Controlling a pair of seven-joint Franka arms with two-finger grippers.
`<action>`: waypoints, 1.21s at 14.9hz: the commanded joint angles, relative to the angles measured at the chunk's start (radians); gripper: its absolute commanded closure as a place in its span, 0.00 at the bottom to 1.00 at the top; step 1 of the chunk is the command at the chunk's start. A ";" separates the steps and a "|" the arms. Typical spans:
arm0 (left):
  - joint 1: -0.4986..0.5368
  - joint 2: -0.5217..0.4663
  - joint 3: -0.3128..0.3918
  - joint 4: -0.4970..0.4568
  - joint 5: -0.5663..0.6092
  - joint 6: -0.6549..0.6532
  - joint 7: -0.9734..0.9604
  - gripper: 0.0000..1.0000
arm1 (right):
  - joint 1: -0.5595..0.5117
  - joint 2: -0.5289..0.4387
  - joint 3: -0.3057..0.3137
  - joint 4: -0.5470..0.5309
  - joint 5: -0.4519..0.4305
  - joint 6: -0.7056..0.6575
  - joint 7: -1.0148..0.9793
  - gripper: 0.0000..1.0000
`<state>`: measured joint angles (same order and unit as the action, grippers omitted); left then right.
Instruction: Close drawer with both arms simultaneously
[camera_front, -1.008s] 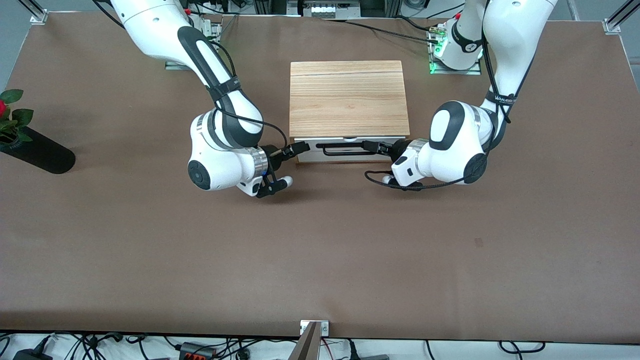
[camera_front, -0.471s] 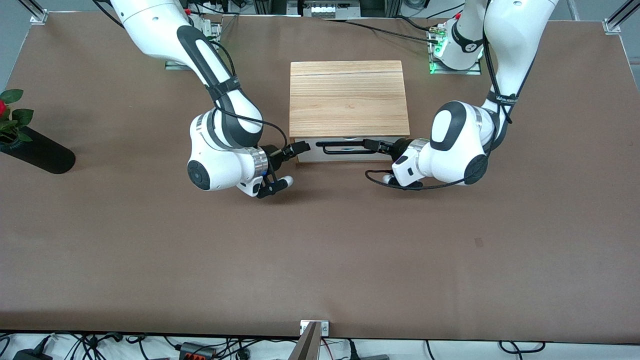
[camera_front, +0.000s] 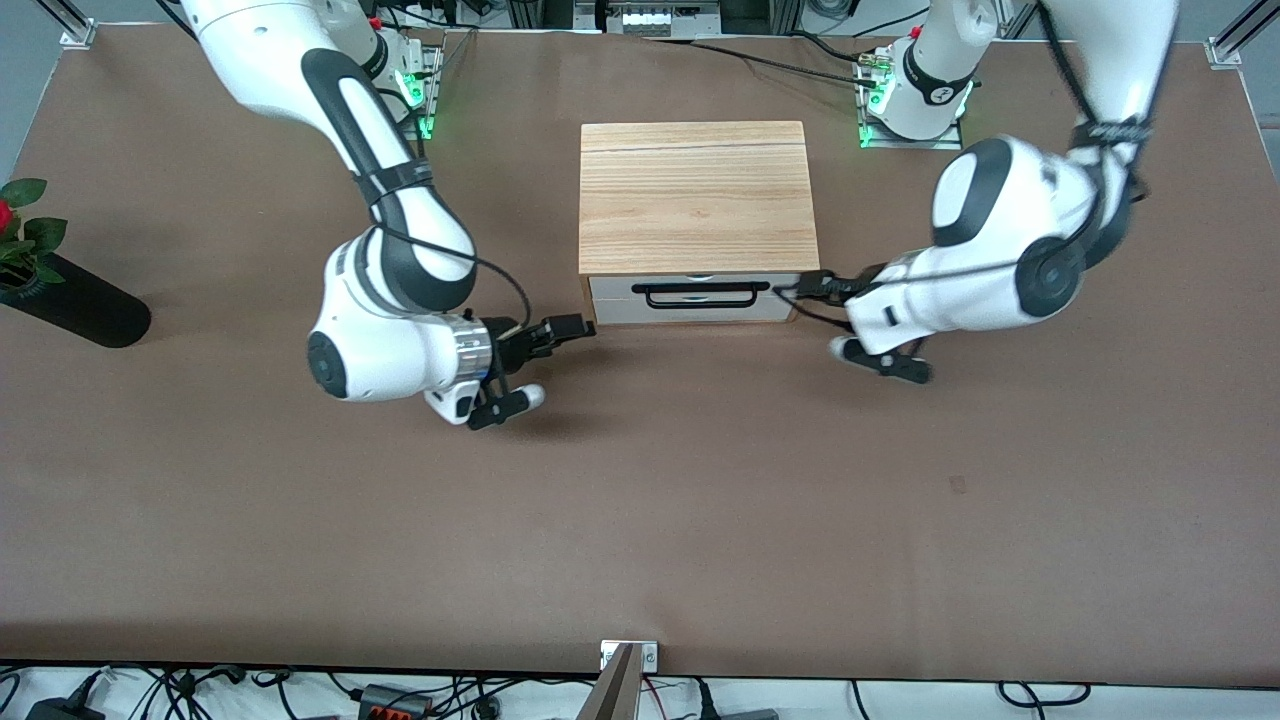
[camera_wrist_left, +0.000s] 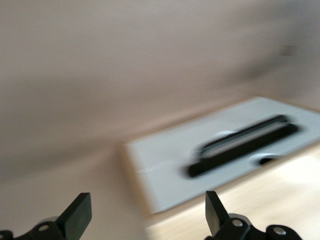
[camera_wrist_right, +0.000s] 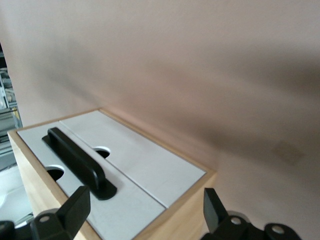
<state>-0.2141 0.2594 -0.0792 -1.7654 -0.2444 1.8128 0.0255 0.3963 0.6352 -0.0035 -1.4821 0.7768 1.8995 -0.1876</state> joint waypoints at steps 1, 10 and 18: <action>0.033 -0.049 0.003 0.004 0.243 -0.062 0.014 0.00 | -0.023 -0.037 -0.035 0.022 -0.086 -0.023 0.019 0.00; 0.159 -0.182 0.079 0.193 0.306 -0.369 0.017 0.00 | -0.030 -0.067 -0.346 0.249 -0.315 -0.373 0.063 0.00; 0.197 -0.250 0.119 0.207 0.241 -0.276 0.017 0.00 | -0.030 -0.193 -0.529 0.250 -0.473 -0.424 0.028 0.00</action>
<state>-0.0243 0.0132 0.0164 -1.5494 0.0328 1.5242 0.0283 0.3581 0.4860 -0.5078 -1.2185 0.3304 1.4765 -0.1509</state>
